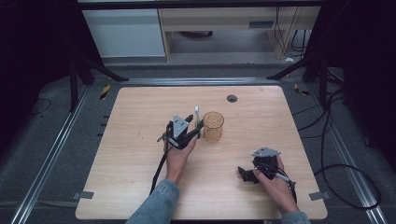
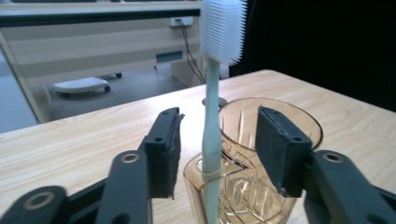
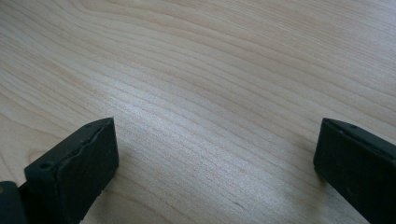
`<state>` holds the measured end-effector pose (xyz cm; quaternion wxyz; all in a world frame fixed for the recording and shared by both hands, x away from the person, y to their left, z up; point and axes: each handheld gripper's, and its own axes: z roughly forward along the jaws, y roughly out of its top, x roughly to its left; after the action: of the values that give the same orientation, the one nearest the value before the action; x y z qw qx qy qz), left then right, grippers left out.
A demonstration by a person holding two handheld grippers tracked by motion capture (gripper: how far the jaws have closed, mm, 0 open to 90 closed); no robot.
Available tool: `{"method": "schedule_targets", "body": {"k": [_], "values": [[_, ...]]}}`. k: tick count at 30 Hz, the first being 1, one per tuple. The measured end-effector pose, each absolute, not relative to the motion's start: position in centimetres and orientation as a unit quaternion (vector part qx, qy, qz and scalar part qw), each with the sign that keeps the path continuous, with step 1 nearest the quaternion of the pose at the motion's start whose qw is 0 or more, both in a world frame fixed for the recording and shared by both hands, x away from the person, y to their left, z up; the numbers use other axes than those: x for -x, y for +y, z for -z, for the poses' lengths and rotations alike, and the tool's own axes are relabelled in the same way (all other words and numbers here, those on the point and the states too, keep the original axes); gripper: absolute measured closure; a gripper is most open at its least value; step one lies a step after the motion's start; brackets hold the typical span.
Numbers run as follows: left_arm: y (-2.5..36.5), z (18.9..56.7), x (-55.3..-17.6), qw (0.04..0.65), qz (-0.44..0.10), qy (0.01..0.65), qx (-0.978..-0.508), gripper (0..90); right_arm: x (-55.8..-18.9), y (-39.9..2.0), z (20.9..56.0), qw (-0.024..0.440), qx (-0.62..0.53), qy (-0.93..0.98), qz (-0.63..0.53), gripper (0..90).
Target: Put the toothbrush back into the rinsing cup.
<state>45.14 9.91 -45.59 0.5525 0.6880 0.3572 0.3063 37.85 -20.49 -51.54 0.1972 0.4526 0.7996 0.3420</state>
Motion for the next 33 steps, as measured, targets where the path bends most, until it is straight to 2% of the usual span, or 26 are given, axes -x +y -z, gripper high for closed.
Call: {"method": "schedule_targets", "body": {"k": [20,33], "values": [[11.0,45.1,-44.6,0.479,-0.272,0.323,-0.769,18.4,-37.8,-20.5,51.5,0.197,-0.453,0.800,-0.342,0.3],[13.1,44.8,-44.2,0.427,-0.235,0.324,-0.811,9.3,-37.8,-20.5,51.5,0.197,-0.453,0.799,-0.342,0.3]]}}
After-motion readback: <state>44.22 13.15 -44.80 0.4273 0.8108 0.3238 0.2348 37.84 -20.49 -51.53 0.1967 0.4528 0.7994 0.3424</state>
